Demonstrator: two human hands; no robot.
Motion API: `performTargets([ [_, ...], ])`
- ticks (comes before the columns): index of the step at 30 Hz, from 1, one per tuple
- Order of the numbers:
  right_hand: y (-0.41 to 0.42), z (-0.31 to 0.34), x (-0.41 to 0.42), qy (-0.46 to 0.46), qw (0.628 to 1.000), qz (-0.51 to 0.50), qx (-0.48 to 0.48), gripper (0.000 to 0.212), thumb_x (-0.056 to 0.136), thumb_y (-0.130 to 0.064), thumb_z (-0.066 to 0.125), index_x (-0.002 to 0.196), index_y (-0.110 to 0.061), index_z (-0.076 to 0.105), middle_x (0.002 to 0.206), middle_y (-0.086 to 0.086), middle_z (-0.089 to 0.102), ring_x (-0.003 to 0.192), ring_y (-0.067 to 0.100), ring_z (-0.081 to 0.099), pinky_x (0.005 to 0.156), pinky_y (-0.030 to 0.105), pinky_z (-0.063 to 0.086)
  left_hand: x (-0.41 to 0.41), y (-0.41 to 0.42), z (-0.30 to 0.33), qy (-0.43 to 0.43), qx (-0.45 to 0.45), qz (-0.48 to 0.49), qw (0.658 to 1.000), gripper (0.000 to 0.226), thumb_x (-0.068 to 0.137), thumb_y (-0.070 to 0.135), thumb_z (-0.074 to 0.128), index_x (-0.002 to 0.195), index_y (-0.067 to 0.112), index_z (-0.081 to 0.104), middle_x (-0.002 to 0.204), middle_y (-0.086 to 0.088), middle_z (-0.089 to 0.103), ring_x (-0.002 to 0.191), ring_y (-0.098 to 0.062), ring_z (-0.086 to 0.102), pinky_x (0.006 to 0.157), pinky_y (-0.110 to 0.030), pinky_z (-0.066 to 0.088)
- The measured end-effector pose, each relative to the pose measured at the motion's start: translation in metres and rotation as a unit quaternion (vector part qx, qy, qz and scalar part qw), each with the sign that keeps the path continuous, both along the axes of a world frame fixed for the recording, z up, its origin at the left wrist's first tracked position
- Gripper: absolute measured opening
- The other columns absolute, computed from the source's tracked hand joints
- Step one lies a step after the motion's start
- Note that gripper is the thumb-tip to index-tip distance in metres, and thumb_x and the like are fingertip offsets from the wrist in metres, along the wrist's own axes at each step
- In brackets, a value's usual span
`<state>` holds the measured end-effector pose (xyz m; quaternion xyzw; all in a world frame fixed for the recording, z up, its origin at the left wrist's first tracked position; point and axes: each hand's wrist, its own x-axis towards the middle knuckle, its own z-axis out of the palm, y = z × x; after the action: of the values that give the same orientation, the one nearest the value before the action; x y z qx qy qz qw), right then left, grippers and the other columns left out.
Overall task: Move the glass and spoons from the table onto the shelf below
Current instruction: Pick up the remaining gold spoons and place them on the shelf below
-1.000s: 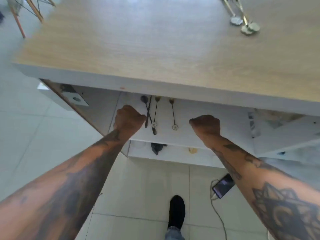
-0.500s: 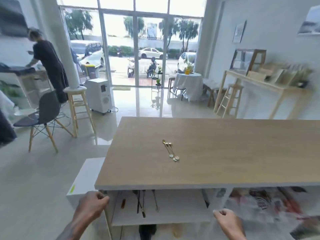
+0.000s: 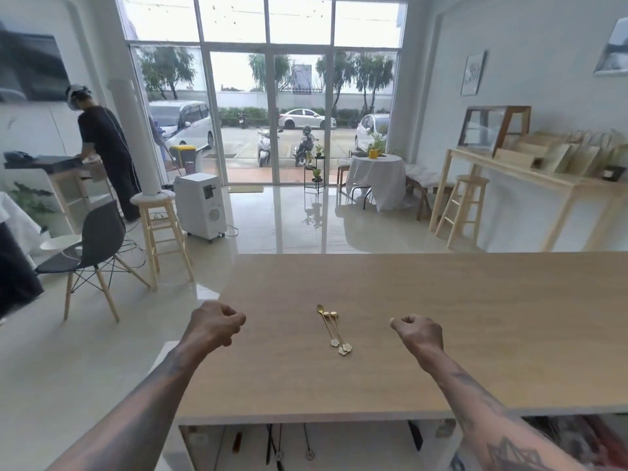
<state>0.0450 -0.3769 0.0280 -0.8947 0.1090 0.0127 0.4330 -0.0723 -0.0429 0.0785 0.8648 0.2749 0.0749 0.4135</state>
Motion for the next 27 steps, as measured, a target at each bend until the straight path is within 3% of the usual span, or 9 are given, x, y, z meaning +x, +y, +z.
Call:
performTargets([
  [8, 0.037, -0.036, 0.105, 0.078, 0.993, 0.083, -0.013, 0.029, 0.082, -0.034, 0.07, 0.102, -0.013, 0.077, 0.108, 0.01, 0.075, 0.106, 0.026, 0.067, 0.084, 0.025, 0.049, 0.11, -0.05, -0.068, 0.075, -0.045, -0.008, 0.996, 0.017, 0.083, 0.017, 0.065, 0.084, 0.005, 0.078, 0.087, -0.017, 0.078, 0.051, -0.019, 0.061, 0.037, -0.012, 0.039],
  [12, 0.055, -0.06, 0.131, 0.127, 0.982, 0.136, -0.017, 0.03, 0.08, -0.03, 0.073, 0.1, -0.009, 0.078, 0.105, 0.009, 0.075, 0.101, 0.023, 0.068, 0.086, 0.029, 0.052, 0.143, -0.078, -0.097, 0.121, -0.06, -0.023, 0.991, 0.017, 0.082, 0.019, 0.065, 0.086, 0.009, 0.078, 0.085, -0.015, 0.078, 0.055, -0.018, 0.062, 0.056, -0.019, 0.047],
  [16, 0.072, -0.079, 0.149, 0.156, 0.975, 0.156, -0.029, 0.027, 0.078, -0.032, 0.075, 0.095, -0.011, 0.078, 0.094, 0.006, 0.073, 0.089, 0.018, 0.064, 0.078, 0.025, 0.049, 0.173, -0.094, -0.116, 0.138, -0.068, -0.028, 0.988, 0.022, 0.083, 0.023, 0.067, 0.096, 0.009, 0.079, 0.094, -0.012, 0.078, 0.086, -0.024, 0.074, 0.075, -0.025, 0.055],
  [19, 0.084, -0.087, 0.159, 0.171, 0.97, 0.17, -0.044, 0.025, 0.078, -0.034, 0.074, 0.09, -0.013, 0.078, 0.086, 0.003, 0.069, 0.088, 0.018, 0.066, 0.077, 0.026, 0.05, 0.188, -0.101, -0.125, 0.144, -0.067, -0.022, 0.987, 0.025, 0.083, 0.026, 0.07, 0.1, 0.011, 0.079, 0.101, -0.01, 0.078, 0.095, -0.022, 0.073, 0.086, -0.03, 0.058],
  [23, 0.096, -0.095, 0.171, 0.184, 0.961, 0.193, -0.07, 0.029, 0.075, -0.037, 0.072, 0.082, -0.01, 0.077, 0.08, 0.003, 0.071, 0.09, 0.022, 0.07, 0.077, 0.031, 0.054, 0.204, -0.108, -0.136, 0.156, -0.053, -0.013, 0.986, 0.028, 0.081, 0.035, 0.073, 0.098, 0.013, 0.078, 0.102, -0.007, 0.077, 0.095, -0.021, 0.071, 0.086, -0.031, 0.057],
  [27, 0.103, -0.098, 0.178, 0.178, 0.953, 0.216, -0.118, 0.036, 0.078, -0.04, 0.066, 0.086, -0.008, 0.078, 0.09, 0.009, 0.077, 0.09, 0.025, 0.072, 0.075, 0.034, 0.056, 0.214, -0.118, -0.144, 0.155, -0.02, -0.014, 0.988, 0.038, 0.081, 0.05, 0.07, 0.088, 0.014, 0.077, 0.092, -0.004, 0.077, 0.087, -0.021, 0.071, 0.077, -0.031, 0.057],
])
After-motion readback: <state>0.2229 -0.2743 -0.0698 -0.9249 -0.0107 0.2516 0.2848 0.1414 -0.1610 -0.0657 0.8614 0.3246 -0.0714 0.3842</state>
